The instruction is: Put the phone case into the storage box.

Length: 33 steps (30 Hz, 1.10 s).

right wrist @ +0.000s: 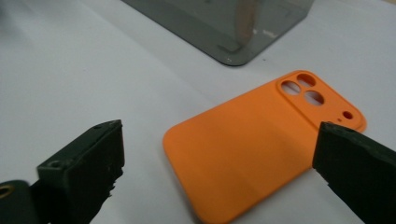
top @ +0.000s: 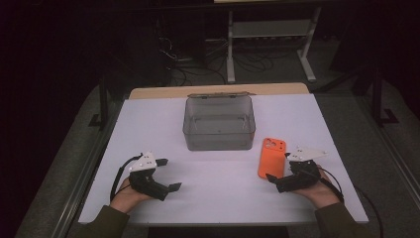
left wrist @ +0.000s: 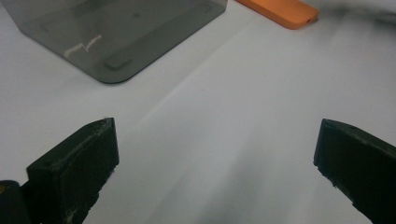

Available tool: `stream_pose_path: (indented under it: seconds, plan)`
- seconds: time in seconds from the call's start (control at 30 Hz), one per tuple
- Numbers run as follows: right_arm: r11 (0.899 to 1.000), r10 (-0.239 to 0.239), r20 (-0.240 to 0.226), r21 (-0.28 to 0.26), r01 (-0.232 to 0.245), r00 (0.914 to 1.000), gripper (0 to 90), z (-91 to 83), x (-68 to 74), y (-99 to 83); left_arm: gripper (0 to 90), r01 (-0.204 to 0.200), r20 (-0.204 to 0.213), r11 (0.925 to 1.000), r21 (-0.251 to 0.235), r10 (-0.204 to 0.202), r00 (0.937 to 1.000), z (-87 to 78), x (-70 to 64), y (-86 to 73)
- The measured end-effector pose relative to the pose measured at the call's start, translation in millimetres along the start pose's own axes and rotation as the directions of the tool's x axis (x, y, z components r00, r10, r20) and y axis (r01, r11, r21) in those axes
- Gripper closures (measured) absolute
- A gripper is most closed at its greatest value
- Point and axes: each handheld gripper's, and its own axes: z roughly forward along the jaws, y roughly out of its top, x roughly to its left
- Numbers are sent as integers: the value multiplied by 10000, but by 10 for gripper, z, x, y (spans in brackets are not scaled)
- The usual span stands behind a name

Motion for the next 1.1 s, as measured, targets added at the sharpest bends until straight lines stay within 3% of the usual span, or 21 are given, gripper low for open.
stream_pose_path:
  seconds: [0.33,0.67,0.87,1.1]
  plan:
    - [9989,265,370,375,-279,9990,103,-12,-140,-21,0,-9,12,10000,4,9,10000,0,3,2]
    - [9935,820,698,731,-871,9942,258,-48,-345,-108,0,12,-9,10000,32,-12,10000,-5,1,0]
    - [9891,1043,734,962,-1111,9918,449,-94,-449,-177,0,19,-11,10000,28,-19,10000,-2,0,-2]
    - [9869,999,610,1207,-1067,9931,699,-109,-469,-198,0,11,-9,10000,31,-11,10000,-5,3,-3]
